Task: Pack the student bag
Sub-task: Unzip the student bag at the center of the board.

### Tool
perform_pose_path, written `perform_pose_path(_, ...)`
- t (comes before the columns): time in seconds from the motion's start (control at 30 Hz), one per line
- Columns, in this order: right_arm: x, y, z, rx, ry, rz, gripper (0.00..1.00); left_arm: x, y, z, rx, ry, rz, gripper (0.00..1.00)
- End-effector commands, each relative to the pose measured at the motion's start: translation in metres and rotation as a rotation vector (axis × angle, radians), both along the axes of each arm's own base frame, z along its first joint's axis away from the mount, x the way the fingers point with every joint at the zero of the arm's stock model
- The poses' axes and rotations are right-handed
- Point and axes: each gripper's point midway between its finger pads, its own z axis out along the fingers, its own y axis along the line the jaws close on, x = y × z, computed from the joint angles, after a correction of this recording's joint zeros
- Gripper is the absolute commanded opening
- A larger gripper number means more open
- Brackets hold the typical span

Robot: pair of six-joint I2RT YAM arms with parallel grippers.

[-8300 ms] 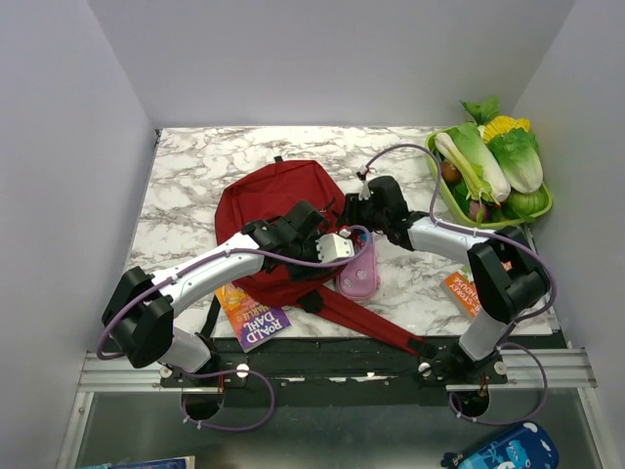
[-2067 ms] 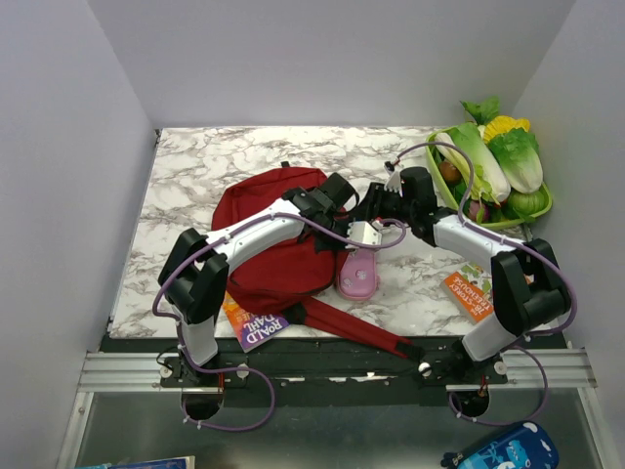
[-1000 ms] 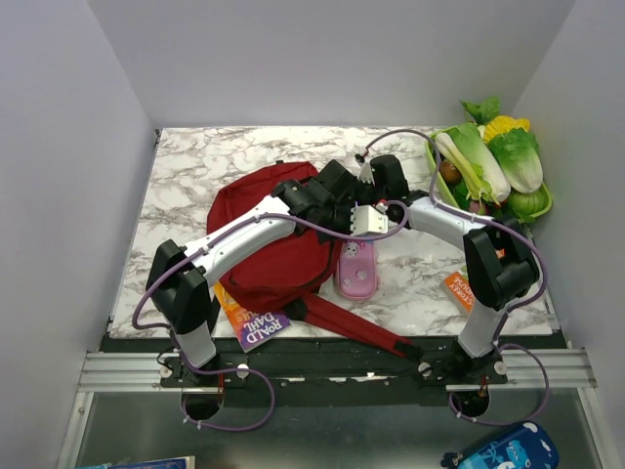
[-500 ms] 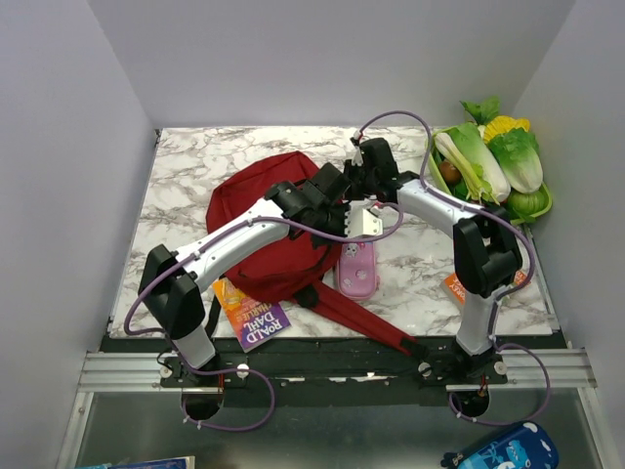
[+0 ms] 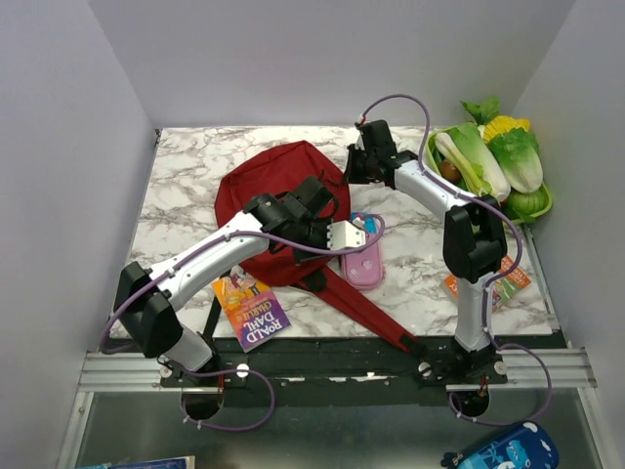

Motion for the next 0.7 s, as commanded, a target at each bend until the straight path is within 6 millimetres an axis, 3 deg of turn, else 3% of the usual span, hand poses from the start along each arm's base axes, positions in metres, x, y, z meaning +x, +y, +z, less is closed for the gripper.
perform_pose_path(0.0, 0.003, -0.018, 0.021, -0.001, -0.013, -0.072, 0.29, -0.022, 0.015, 0.005, -0.042, 0.046, 0.078, 0.00)
perform_pose_path(0.03, -0.005, -0.018, 0.038, 0.024, -0.024, -0.071, 0.34, -0.015, 0.010, 0.007, -0.070, 0.019, 0.098, 0.00)
perform_pose_path(0.07, -0.020, -0.019, 0.026, 0.024, 0.016, -0.068, 0.38, -0.011, 0.011, 0.006, -0.072, 0.003, 0.121, 0.00)
perform_pose_path(0.1, -0.030, -0.018, 0.031, 0.036, 0.020, -0.063, 0.49, -0.007, 0.009, 0.008, -0.082, 0.000, 0.149, 0.00)
perform_pose_path(0.2, -0.080, -0.001, 0.040, 0.078, 0.060, -0.008, 0.61, 0.008, 0.003, 0.015, -0.115, -0.028, 0.199, 0.00)
perform_pose_path(0.23, -0.094, 0.001, 0.040, 0.094, 0.077, 0.012, 0.63, 0.011, 0.002, 0.016, -0.124, -0.032, 0.202, 0.00)
perform_pose_path(0.27, -0.108, 0.005, 0.060, 0.137, 0.050, 0.045, 0.64, 0.012, 0.000, 0.017, -0.129, -0.037, 0.194, 0.00)
perform_pose_path(0.3, -0.129, 0.008, 0.046, 0.136, 0.098, 0.073, 0.67, 0.012, -0.003, 0.015, -0.131, -0.034, 0.170, 0.00)
perform_pose_path(0.4, -0.158, 0.000, 0.048, 0.156, 0.125, 0.062, 0.68, 0.019, -0.010, 0.012, -0.128, -0.045, 0.136, 0.00)
perform_pose_path(0.53, -0.184, -0.001, 0.040, 0.180, 0.200, 0.036, 0.69, 0.020, -0.014, 0.014, -0.121, -0.034, 0.120, 0.00)
perform_pose_path(0.67, -0.210, 0.015, 0.031, 0.196, 0.329, 0.066, 0.70, 0.018, -0.011, 0.013, -0.118, -0.045, 0.110, 0.00)
